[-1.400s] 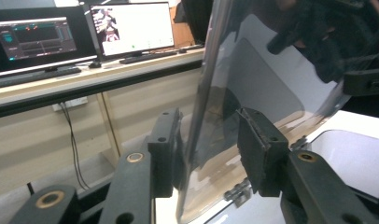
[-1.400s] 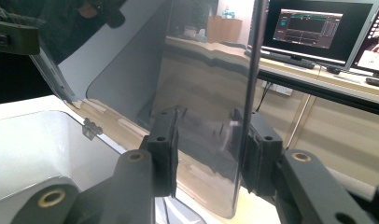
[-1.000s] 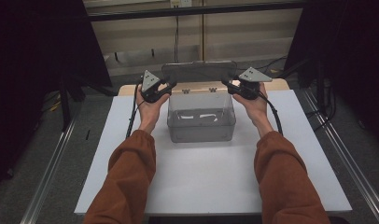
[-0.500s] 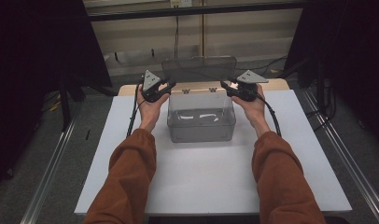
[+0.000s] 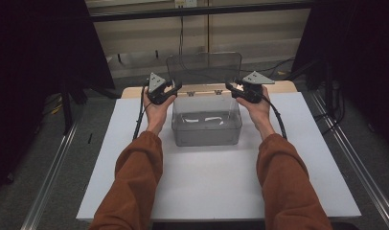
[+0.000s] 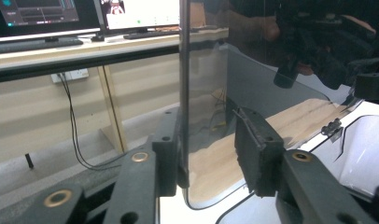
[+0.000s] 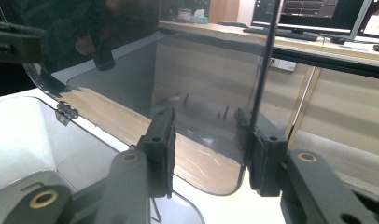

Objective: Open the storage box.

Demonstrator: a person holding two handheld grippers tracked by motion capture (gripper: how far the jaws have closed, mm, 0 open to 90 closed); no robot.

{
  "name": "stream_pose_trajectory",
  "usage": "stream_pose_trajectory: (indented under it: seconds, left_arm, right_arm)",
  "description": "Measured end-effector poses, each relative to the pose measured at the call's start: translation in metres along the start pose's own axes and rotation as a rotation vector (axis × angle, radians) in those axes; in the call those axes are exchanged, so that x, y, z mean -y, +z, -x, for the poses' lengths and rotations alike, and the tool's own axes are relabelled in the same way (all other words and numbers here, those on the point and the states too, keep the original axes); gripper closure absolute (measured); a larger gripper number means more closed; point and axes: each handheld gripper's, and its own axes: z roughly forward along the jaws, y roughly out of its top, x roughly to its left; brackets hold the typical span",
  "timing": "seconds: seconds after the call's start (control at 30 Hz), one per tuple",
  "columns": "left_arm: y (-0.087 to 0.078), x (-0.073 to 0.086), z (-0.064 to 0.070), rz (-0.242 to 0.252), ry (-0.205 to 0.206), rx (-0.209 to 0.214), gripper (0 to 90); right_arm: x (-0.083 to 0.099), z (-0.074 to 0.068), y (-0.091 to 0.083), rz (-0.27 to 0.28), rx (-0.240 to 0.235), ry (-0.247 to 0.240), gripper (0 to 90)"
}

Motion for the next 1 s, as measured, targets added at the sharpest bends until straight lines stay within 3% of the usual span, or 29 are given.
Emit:
stream_pose_trajectory:
  seconds: [0.2, 0.23, 0.43, 0.5, 0.7, 0.77, 1.0]
  left_arm:
    - [0.004, 0.001, 0.002, -0.004, -0.045, -0.008, 55.0]
    - [0.003, 0.001, 0.001, -0.019, -0.02, -0.003, 54.7]
    - [0.006, 0.003, 0.002, -0.031, -0.018, 0.003, 49.0]
    - [0.007, 0.003, 0.003, -0.017, -0.043, -0.004, 48.7]
    - [0.009, 0.007, 0.002, -0.044, -0.024, 0.005, 46.7]
    - [0.009, 0.008, 0.003, -0.044, -0.043, 0.006, 46.8]
    - [0.011, 0.01, 0.003, -0.046, -0.044, 0.013, 44.8]
  right_arm:
    - [0.002, -0.002, 0.003, 0.011, 0.01, 0.022, 54.0]
    - [0.002, -0.002, 0.003, 0.012, 0.011, 0.021, 53.7]
    - [0.003, -0.003, 0.006, 0.017, 0.017, 0.027, 49.8]
    - [0.003, -0.003, 0.007, 0.017, 0.014, 0.032, 49.5]
    - [0.003, -0.001, 0.01, 0.003, 0.01, 0.038, 49.0]
    - [0.004, -0.001, 0.01, -0.011, 0.014, 0.031, 48.9]
    - [0.007, -0.001, 0.013, -0.004, 0.012, 0.06, 47.4]
